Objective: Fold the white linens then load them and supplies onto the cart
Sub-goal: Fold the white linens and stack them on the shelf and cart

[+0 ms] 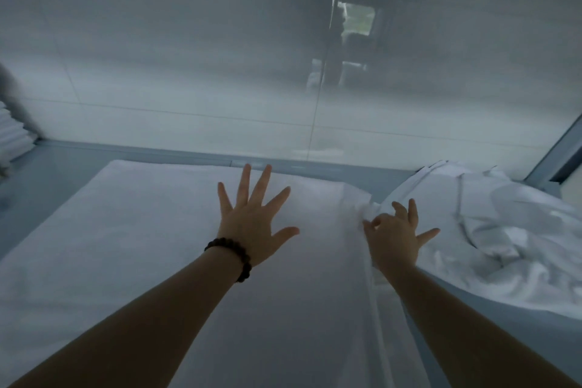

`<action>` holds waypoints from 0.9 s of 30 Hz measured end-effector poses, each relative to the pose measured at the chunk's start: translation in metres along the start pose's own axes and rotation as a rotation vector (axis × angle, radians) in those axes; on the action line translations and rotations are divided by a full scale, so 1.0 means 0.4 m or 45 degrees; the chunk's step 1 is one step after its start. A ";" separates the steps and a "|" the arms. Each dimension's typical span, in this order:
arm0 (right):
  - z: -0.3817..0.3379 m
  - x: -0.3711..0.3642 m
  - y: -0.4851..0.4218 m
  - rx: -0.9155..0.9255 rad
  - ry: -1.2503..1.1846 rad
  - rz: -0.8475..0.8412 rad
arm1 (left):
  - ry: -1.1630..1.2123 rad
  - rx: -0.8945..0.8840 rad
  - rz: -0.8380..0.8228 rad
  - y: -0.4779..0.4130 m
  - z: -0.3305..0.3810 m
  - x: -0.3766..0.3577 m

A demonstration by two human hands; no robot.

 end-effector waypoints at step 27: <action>-0.107 -0.143 0.294 0.623 0.063 -0.297 | 0.042 0.438 -0.532 0.214 -0.095 -0.145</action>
Point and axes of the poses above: each hand's wrist, its own y-axis away from the middle knuckle, its own x-axis out of the back of the hand, z = x × y, the point moved 1 cm from there along -y, towards the middle knuckle
